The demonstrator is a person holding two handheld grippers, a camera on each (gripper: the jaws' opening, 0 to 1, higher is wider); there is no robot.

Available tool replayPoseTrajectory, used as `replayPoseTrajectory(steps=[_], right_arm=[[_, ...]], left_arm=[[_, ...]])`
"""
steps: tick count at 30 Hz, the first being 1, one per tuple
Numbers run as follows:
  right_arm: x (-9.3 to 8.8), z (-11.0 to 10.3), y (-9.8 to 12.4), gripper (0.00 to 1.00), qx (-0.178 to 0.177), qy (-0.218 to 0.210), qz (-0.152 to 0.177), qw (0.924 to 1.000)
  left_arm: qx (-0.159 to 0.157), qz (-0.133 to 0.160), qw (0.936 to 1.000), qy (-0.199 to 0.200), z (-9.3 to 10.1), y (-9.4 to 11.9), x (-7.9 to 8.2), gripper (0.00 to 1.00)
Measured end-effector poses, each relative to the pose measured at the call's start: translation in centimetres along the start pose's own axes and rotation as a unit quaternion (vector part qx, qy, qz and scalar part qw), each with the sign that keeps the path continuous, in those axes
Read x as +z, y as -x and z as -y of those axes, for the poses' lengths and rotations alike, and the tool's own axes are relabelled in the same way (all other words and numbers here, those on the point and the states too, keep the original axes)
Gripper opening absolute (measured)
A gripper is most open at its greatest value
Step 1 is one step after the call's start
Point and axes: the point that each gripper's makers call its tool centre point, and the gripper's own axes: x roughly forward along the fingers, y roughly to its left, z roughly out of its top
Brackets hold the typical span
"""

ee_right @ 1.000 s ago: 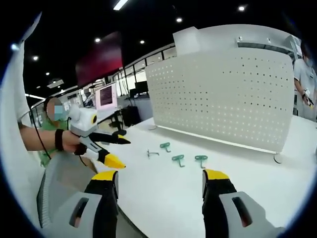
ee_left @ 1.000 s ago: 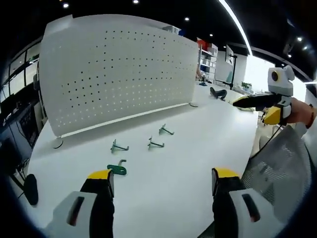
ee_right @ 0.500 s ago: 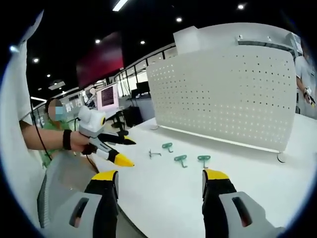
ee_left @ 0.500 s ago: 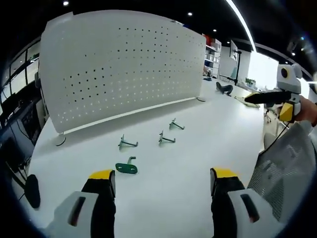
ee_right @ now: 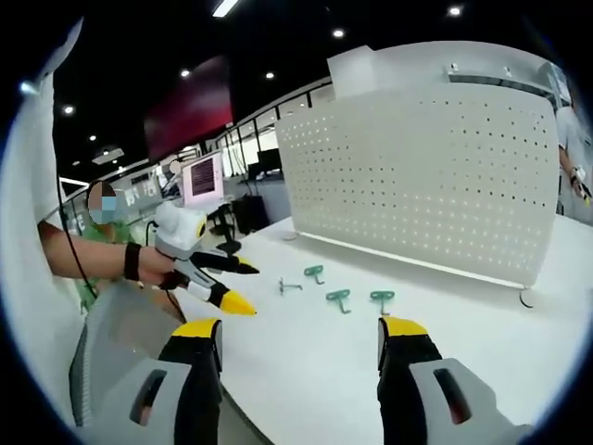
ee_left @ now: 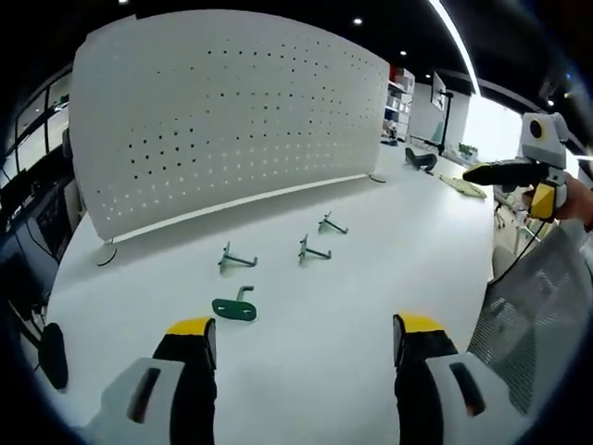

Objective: Insert the hook assembly into the mounting plate slot until the hook locks in place.

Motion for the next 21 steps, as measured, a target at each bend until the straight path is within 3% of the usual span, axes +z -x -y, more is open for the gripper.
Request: replayPoseTrajectory(steps=[21], right_arm=[[0.2,0.7,0.5,0.68,-0.022,-0.005,0.009,0.9997]], left_arm=[[-0.002,-0.022,0.9998,-0.002,-1.8,-1.9,-1.0,0.79]])
